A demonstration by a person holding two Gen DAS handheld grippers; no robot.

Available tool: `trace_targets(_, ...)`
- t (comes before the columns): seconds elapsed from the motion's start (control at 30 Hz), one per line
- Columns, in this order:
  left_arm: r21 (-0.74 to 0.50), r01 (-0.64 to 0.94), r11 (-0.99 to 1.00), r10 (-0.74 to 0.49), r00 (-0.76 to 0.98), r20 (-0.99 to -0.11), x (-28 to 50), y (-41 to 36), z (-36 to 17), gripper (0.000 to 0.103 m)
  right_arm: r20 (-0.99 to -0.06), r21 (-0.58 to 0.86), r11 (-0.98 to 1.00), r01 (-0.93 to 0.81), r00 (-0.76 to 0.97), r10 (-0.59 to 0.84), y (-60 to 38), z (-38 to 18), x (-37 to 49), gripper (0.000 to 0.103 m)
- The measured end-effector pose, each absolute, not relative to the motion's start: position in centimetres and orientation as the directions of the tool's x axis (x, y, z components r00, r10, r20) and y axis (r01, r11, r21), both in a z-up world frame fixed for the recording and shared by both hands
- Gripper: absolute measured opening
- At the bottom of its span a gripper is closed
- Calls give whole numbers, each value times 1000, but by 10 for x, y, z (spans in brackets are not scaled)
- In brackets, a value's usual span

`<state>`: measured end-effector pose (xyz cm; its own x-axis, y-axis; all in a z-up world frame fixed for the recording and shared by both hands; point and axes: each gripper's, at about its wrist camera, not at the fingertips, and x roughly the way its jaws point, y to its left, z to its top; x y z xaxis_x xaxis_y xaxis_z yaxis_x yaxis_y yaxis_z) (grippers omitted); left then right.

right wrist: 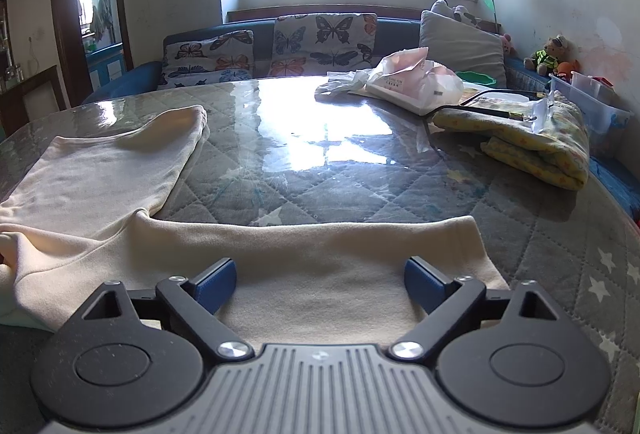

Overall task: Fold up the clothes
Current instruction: 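Regrasp the sweatshirt edge with the left gripper and smooth it flat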

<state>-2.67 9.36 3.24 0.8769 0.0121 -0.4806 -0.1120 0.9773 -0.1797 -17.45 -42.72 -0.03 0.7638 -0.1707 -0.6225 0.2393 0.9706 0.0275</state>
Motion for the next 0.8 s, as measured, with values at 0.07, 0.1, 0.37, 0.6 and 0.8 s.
trace_targets(0.07, -153, -176, 973, 77, 863, -500, -36, 107, 26, 5, -625, 24, 971, 236, 762, -170, -427, -1, -173, 96)
trace_targets(0.1, -139, -207, 968, 110, 854, -509, -41, 113, 22, 5, -626, 24, 972, 234, 762, -168, -427, -1, -173, 98)
trace_targets(0.37, -76, -354, 932, 254, 790, -558, -61, 148, 3, 5, -634, 12, 974, 228, 755, -169, -425, -2, -170, 101)
trace_targets(0.6, 5, -292, 956, 237, 769, -594, -44, 142, -2, 8, -637, -30, 975, 222, 748, -189, -421, 6, -171, 98)
trace_targets(0.8, 22, -259, 966, 224, 786, -576, -56, 133, 10, 18, -594, -6, 992, 129, 798, -107, -396, 37, -184, 93)
